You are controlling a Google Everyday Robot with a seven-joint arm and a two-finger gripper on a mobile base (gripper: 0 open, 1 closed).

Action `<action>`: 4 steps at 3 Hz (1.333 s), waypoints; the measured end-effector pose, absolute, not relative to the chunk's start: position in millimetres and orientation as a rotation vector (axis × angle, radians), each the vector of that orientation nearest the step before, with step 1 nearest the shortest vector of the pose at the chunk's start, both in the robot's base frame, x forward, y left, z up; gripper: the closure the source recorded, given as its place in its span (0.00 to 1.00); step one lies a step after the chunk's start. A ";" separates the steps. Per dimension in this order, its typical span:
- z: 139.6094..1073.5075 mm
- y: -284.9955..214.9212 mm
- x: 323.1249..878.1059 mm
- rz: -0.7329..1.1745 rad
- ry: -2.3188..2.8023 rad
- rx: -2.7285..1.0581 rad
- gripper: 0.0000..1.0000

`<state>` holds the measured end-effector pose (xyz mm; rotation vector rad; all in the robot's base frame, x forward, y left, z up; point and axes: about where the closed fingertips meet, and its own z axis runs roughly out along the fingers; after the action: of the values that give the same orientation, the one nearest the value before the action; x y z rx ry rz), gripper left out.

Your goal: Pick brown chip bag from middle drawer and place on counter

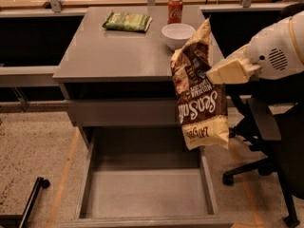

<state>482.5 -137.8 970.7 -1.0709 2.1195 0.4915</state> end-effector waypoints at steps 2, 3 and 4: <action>977.0 -127.9 494.4 0.494 2.071 -1.051 1.00; 1003.4 -89.4 526.4 0.516 1.919 -1.084 1.00; 1026.3 -44.8 566.7 0.553 1.795 -1.130 1.00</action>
Offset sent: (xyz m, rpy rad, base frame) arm 0.0405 0.0287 0.0196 0.1045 -0.1276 -0.0094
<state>566.7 -44.8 1026.3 -1.1304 1.7946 0.5531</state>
